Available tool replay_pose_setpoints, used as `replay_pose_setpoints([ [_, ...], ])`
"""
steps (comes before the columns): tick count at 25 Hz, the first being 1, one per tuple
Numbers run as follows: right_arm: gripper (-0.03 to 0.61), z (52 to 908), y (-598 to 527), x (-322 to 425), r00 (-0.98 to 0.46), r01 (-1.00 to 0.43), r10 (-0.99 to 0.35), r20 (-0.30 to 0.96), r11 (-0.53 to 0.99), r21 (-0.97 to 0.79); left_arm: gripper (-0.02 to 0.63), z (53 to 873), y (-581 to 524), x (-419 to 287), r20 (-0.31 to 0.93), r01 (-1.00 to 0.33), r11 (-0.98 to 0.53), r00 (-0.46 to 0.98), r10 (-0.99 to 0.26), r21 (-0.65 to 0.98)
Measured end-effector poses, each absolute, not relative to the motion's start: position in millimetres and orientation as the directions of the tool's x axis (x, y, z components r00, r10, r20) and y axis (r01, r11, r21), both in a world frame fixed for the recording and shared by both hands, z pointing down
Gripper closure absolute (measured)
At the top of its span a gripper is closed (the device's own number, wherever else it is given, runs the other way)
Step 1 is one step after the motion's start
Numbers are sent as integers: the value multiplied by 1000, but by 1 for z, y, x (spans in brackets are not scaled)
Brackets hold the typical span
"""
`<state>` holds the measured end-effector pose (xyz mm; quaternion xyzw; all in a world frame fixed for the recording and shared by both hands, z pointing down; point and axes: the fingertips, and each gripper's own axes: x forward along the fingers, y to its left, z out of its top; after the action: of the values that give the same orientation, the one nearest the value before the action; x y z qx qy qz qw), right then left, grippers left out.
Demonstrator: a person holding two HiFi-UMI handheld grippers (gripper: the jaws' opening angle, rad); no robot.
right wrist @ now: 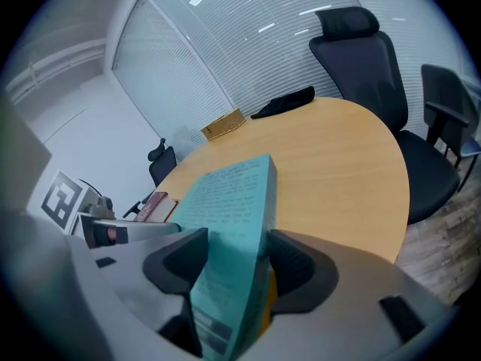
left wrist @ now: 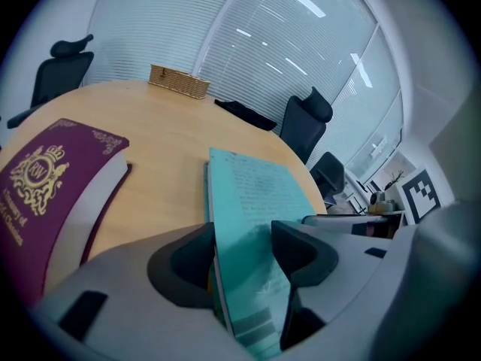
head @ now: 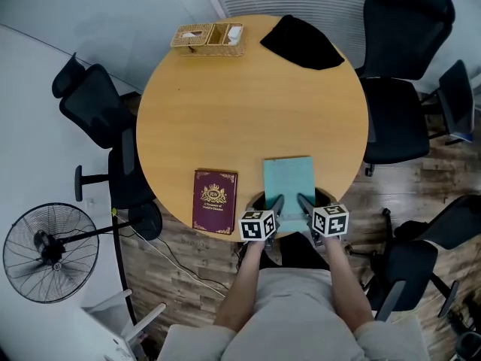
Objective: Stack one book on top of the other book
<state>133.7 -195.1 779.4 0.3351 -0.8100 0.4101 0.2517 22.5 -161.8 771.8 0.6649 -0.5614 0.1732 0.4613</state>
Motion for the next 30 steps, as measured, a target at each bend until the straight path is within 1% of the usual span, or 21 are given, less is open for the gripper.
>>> replay_pose_setpoints([
  [9,325,772,-187,132,-618,-778,-359,700,412,-475,360,767,-158,20,768,-909,75,299,-566,410],
  [18,330,751,-177,123,-604,-795,-390,695,352,-494,360,744,-151,9,760,-908,69,301,-576,412],
  [22,331,739,-175,115,-608,-794,-421,673,319,-517,360,726,-150,-1,752,-915,63,287,-594,399],
  [30,331,716,-170,94,-560,-825,-496,664,253,-506,360,708,-149,-23,744,-914,-21,343,-573,406],
])
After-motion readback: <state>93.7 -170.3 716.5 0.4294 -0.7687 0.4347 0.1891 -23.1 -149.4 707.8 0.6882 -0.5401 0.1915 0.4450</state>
